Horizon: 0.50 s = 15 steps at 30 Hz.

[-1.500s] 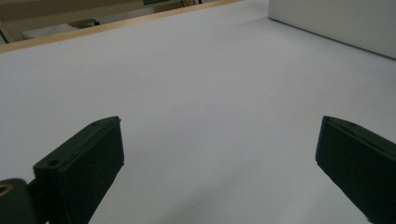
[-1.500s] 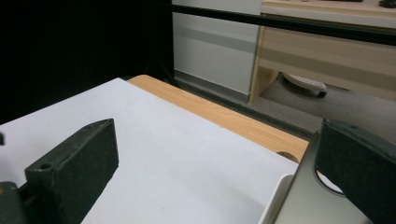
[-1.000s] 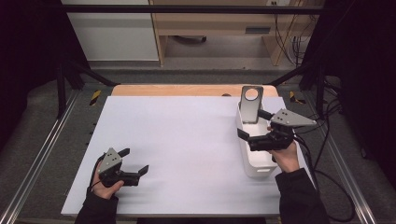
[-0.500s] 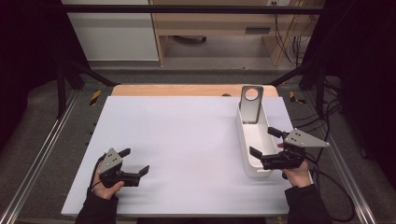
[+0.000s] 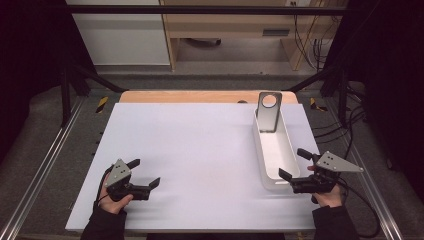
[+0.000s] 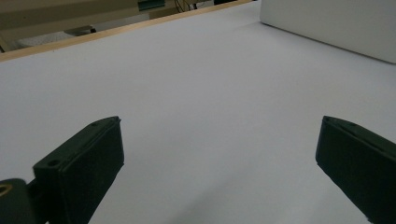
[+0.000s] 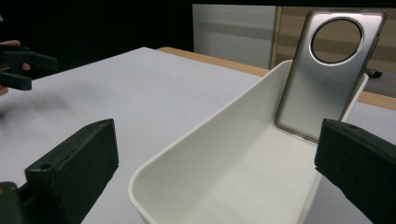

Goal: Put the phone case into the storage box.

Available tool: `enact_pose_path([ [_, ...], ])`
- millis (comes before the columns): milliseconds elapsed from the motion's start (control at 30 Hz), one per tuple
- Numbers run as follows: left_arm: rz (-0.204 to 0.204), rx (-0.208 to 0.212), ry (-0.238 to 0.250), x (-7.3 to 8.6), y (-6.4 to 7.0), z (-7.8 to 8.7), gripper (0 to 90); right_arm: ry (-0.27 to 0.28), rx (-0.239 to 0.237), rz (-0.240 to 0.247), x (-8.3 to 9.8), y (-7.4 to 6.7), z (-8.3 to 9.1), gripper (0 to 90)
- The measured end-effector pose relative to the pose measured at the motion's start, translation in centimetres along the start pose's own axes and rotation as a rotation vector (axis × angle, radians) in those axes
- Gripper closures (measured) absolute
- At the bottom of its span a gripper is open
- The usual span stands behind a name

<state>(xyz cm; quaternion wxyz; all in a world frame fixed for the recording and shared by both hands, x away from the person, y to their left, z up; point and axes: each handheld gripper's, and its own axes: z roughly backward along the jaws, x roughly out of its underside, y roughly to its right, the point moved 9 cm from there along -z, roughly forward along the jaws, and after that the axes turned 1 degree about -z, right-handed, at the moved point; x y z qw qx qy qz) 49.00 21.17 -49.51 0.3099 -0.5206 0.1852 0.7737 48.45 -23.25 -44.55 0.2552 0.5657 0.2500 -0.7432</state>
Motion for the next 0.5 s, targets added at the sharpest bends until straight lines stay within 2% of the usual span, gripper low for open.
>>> enact_pose_path([
  [167,0.001,0.001,0.004,-0.1,0.0,0.0,0.7,-0.014,-0.013,0.011,1.0,0.0,0.6,0.3],
  [500,-0.003,0.007,0.014,-0.3,0.2,0.1,0.6,-0.029,0.001,-0.017,2.6,0.7,1.3,0.3],
])
